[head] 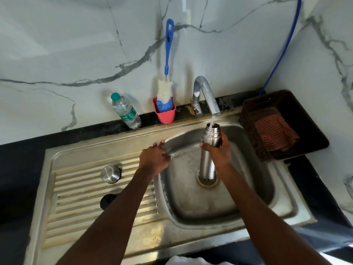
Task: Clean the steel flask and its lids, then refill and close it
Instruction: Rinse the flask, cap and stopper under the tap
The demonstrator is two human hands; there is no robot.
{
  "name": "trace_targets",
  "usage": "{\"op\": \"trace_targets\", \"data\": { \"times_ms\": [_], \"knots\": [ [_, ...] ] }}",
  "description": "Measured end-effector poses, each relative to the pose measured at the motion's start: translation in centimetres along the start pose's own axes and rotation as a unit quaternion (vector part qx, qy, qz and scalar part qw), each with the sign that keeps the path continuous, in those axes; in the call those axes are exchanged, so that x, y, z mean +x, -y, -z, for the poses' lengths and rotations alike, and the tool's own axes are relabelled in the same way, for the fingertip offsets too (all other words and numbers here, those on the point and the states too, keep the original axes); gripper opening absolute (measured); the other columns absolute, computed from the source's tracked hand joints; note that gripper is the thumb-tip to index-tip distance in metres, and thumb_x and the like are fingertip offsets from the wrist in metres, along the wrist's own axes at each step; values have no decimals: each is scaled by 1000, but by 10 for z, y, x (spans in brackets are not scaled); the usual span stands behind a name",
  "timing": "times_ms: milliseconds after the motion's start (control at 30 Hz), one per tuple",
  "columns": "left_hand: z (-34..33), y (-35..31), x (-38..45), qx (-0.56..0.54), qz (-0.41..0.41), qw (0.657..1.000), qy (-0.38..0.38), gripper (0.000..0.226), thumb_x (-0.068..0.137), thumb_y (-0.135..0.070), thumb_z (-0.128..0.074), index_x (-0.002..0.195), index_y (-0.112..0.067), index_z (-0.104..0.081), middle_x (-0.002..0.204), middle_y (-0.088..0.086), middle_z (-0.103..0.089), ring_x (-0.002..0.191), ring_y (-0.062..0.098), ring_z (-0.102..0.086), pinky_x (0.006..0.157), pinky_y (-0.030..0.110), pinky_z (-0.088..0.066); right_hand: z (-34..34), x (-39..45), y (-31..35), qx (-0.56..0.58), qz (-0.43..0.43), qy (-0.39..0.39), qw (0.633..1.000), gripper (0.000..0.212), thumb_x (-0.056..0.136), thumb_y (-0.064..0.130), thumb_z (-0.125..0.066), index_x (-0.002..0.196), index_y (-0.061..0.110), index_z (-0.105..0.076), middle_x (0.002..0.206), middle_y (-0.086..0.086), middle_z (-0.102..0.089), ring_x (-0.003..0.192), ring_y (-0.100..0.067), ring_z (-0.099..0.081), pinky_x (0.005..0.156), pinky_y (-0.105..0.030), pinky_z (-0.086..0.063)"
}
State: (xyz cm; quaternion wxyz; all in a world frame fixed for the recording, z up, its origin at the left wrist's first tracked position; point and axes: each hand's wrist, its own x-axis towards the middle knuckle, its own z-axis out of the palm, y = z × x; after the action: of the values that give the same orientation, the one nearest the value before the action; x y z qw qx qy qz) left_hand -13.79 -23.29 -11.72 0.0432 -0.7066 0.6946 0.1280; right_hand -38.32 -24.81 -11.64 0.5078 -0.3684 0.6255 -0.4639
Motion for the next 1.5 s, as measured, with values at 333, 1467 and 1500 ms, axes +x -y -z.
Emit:
{"op": "trace_targets", "data": {
  "times_ms": [333,1467,1500],
  "knots": [
    [81,-106,39,-594,-37,800,68,60,112,-58,-26,162,-27,-35,165,-7,-36,148,4,-29,122,30,-23,27,-17,-13,-145,14,45,988,81,56,11,-97,124,39,-64,110,15,-75,104,-8,-70,96,-49,-57],
    [-29,2,-117,-111,42,991,61,67,100,-13,-52,163,-13,-32,173,9,-26,156,26,-33,125,38,-30,40,-84,89,547,-417,166,706,57,88,46,-68,111,-6,-68,106,-17,-69,82,-32,-74,51,-33,-60],
    [-25,2,-117,-113,47,991,59,67,100,-14,-54,163,-14,-33,172,8,-29,154,27,-37,124,38,-33,39,-85,86,548,-419,167,704,57,90,48,-67,112,-5,-67,107,-17,-68,81,-32,-74,51,-33,-60]
  ]
}}
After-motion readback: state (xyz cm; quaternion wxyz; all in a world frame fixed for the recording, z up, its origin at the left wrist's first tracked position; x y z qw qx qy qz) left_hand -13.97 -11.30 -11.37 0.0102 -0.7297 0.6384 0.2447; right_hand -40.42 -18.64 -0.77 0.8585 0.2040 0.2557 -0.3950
